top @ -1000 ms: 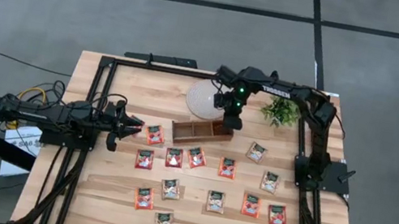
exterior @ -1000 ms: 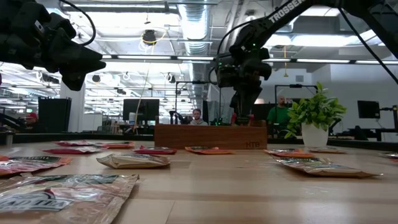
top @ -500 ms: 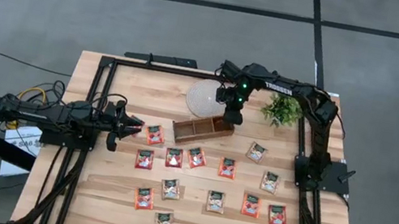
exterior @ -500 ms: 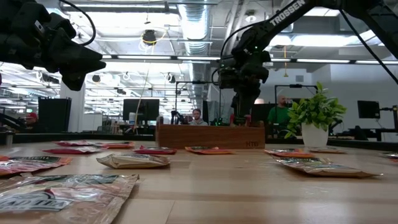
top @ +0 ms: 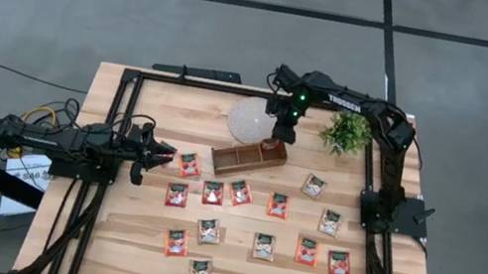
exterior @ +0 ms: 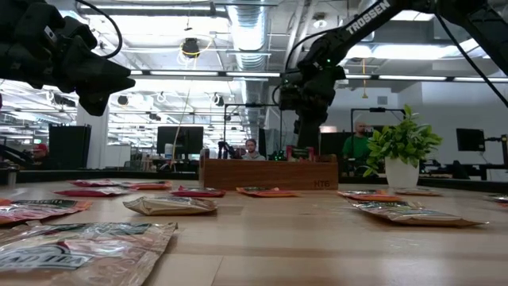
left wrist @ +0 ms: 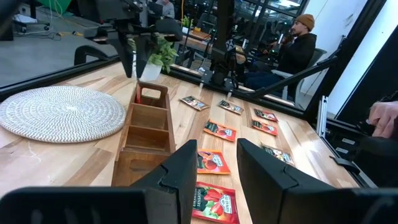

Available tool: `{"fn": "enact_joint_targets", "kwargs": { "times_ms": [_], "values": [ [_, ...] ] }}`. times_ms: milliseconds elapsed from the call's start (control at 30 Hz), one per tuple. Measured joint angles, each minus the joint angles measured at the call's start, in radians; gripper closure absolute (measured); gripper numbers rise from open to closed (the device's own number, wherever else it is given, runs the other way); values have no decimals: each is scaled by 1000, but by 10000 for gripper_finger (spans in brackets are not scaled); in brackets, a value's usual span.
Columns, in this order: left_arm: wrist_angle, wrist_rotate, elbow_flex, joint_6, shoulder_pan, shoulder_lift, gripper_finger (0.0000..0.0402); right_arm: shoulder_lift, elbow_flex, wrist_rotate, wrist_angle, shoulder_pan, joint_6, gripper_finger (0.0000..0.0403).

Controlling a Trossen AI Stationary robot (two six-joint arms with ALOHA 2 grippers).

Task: Pick & Place Tea
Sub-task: Put the red tea bag into the right slot of the wooden organizer, then adjust the wooden organizer on the table

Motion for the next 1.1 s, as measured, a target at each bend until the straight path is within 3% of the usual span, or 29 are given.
{"fn": "enact_joint_targets", "kwargs": {
  "times_ms": [233,433,767,1100],
  "values": [
    [0,0,0,0,0,0,296,0,0,93,44,-9,19,269],
    [0,0,0,0,0,0,296,0,0,107,93,-20,67,255],
    [0,0,0,-1,0,0,296,-11,1,111,-63,-57,124,271],
    [0,0,0,-1,0,0,296,-2,0,242,-12,-48,151,303]
  ]
}}
